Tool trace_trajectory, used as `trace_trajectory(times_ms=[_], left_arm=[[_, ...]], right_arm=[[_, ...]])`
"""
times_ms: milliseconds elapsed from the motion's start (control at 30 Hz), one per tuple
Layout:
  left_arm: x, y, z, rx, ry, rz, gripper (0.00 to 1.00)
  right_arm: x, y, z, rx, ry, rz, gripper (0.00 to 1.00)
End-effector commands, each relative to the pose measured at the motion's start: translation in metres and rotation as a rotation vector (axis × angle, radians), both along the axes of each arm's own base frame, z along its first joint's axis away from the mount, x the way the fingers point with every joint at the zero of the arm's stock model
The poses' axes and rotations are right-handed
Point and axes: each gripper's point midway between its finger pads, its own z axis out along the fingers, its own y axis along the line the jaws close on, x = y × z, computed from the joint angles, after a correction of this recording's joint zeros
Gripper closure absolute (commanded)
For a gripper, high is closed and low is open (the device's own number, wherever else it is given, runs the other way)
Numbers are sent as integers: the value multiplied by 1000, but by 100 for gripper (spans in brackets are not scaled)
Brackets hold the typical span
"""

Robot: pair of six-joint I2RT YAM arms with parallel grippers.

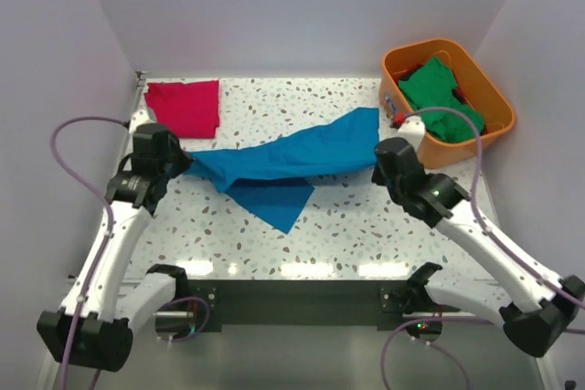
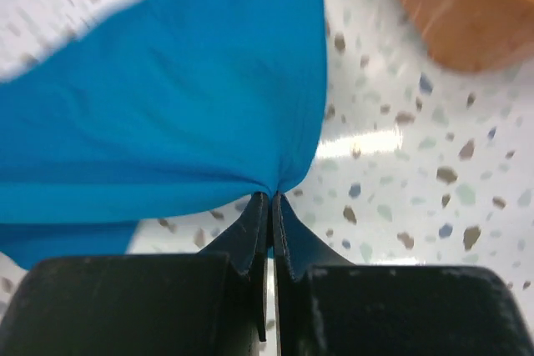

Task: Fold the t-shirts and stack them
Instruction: Flatten the tshirt out

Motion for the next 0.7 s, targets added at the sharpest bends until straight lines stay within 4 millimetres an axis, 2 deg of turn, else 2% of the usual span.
trace_trajectory(times_ms=[0, 33, 67, 100, 133, 167, 200, 233, 267, 300, 333, 367, 400, 433, 467, 500, 533, 567, 600, 667], left_arm=[[-2, -1, 113, -20, -294, -35, 100], [-10, 0, 132, -22, -341, -32, 100], [-14, 3, 148, -13, -375, -24, 100], [-20, 7, 180, -16, -449, -5, 100], [-27, 13, 195, -9, -477, 21, 100], [-32, 15, 210, -8, -509, 29, 100], [-43, 18, 244, -15, -586, 36, 100], [-52, 23, 260, -12, -624, 60, 100], [-61, 27, 274, -1, -656, 69, 100], [-78, 33, 307, -6, -737, 93, 100], [-86, 41, 320, 1, -768, 137, 100], [-96, 44, 333, 6, -796, 146, 100], [-116, 48, 364, -4, -879, 151, 100], [-121, 47, 376, -4, -904, 145, 100], [-129, 48, 389, 8, -935, 135, 100], [-152, 50, 416, 1, -1013, 137, 100], [-150, 51, 421, 10, -1008, 138, 100], [-158, 53, 430, 23, -1029, 137, 100], [-177, 56, 449, 21, -1086, 148, 100], [-186, 59, 460, 37, -1114, 151, 100]], right_arm=[[-3, -35, 84, -21, -209, -76, 100], [-4, -40, 110, -13, -266, -81, 100], [-6, -44, 127, -1, -301, -87, 100], [-9, -47, 143, 12, -335, -90, 100], [-15, -54, 174, 40, -402, -91, 100], [-18, -57, 190, 52, -437, -93, 100], [-21, -60, 204, 61, -466, -90, 100], [-30, -68, 233, 84, -521, -86, 100], [-35, -69, 246, 100, -545, -67, 100], [-40, -71, 261, 114, -573, -55, 100], [-52, -80, 287, 141, -624, -56, 100], [-58, -83, 299, 158, -650, -48, 100], [-63, -81, 311, 179, -675, -14, 100], [-76, -88, 335, 219, -731, 0, 100], [-81, -85, 345, 232, -748, 34, 100], [-88, -79, 354, 255, -764, 97, 100], [-100, -83, 370, 282, -795, 120, 100], [-104, -80, 376, 294, -807, 150, 100], [-109, -77, 381, 305, -817, 181, 100], [-124, -75, 390, 329, -835, 244, 100]])
